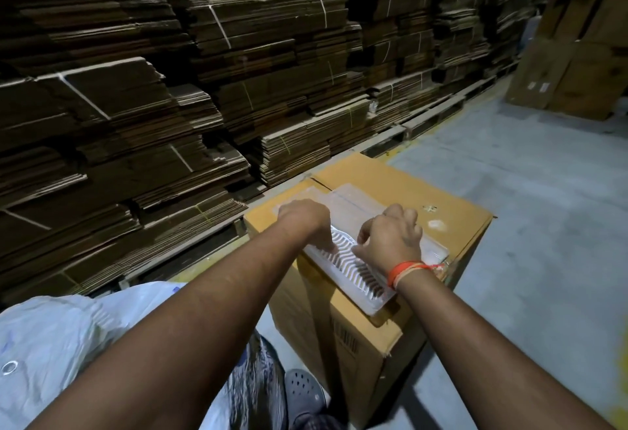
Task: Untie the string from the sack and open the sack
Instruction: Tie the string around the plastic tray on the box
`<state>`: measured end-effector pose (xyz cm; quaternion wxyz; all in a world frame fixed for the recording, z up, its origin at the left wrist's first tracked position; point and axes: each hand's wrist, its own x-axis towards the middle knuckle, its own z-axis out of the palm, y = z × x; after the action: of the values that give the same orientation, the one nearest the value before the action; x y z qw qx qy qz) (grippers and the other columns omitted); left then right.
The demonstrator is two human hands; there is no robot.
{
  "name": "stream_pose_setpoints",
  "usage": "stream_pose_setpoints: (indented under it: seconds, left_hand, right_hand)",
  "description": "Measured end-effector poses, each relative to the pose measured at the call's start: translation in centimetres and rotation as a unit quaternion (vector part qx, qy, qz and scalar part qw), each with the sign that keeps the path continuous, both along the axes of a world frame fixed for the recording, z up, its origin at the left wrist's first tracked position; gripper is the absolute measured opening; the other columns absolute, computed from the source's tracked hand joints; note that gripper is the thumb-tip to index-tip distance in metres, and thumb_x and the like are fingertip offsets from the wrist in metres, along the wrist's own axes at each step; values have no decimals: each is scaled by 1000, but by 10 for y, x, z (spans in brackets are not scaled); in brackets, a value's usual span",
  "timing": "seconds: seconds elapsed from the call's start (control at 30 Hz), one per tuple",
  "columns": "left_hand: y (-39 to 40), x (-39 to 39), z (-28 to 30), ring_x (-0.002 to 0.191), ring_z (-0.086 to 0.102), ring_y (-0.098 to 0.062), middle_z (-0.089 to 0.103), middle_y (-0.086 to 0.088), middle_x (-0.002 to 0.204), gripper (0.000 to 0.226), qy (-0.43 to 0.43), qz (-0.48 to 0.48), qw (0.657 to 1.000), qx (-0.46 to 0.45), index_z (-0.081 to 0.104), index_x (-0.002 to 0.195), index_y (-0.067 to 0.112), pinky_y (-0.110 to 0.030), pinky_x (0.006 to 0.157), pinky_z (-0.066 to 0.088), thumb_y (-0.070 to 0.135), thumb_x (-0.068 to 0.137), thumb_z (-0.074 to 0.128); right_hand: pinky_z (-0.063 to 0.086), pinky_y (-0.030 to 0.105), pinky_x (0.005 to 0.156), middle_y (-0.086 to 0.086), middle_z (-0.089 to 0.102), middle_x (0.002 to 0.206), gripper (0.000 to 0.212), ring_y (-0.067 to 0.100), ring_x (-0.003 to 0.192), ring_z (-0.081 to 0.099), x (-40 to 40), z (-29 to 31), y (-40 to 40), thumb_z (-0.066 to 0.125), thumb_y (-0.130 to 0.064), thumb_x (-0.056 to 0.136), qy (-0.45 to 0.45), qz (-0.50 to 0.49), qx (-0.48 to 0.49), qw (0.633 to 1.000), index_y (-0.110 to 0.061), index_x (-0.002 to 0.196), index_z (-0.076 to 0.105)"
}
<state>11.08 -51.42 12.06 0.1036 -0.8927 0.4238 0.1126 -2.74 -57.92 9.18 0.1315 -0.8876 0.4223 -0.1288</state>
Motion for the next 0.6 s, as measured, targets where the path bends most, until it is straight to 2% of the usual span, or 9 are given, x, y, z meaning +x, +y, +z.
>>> stream_pose_setpoints:
  seconds: [0.07,0.17,0.27,0.3,0.37,0.47,0.5,0.57,0.6]
  left_hand:
    - [-3,4,1,77,60,-20,59,1,76,48,-11,-8,999,-30,60,76,17,-36,72,50,62,81,74]
    - [-4,15,5,78,67,-24,72,0,82,47,-36,-29,996,-82,78,88,16,-34,69,55,62,78,74]
    - [-4,26,11,88,72,-24,79,-1,93,39,-33,-23,987,-158,81,94,21,-35,75,59,56,79,76]
    - [-6,29,11,92,72,-24,79,-1,96,35,-34,-22,984,-173,81,95,22,-36,78,59,54,81,75]
    - [-12,33,10,100,71,-22,78,1,106,35,-31,-28,980,-192,78,102,25,-37,84,59,54,83,73]
    - [-25,33,7,111,68,-24,75,-1,118,42,-29,-49,980,-192,74,114,28,-37,86,57,57,84,69]
    - [-30,33,7,113,67,-26,74,-3,120,43,-31,-54,980,-187,73,117,27,-37,86,57,57,86,69]
    - [-42,31,9,117,64,-29,73,-5,121,42,-33,-61,982,-174,74,118,26,-40,92,57,54,88,68]
    - [-48,31,9,119,63,-30,73,-6,122,39,-32,-60,984,-165,74,118,26,-41,95,57,51,89,67]
  right_hand:
    - [47,40,93,1,49,118,14,26,120,41,-16,5,-4,79,-43,84,-81,-15,21,996,-30,87,77]
    - [46,37,100,2,54,122,6,28,127,41,-43,4,-20,75,-37,87,-154,-50,56,985,-32,86,77]
    - [28,16,81,5,64,121,4,29,129,46,-63,-12,-41,74,-34,86,-176,-94,91,976,-33,84,76]
    - [23,17,80,7,66,120,4,30,128,48,-68,-20,-47,74,-32,86,-181,-110,103,972,-34,82,75]
    - [26,23,87,9,67,117,8,32,125,53,-77,-32,-55,74,-30,83,-190,-141,130,963,-35,77,73]
    - [48,32,91,12,69,106,14,37,109,63,-82,-43,-56,73,-32,78,-209,-166,163,950,-37,66,68]
    - [54,39,94,11,67,107,16,38,106,64,-83,-43,-54,73,-32,76,-216,-175,173,945,-38,63,66]
    - [56,55,96,8,58,111,21,37,102,64,-86,-41,-51,75,-31,78,-215,-190,185,940,-40,62,63]
    - [54,57,97,5,52,113,24,36,102,64,-87,-42,-50,76,-30,79,-209,-195,188,940,-41,63,62]
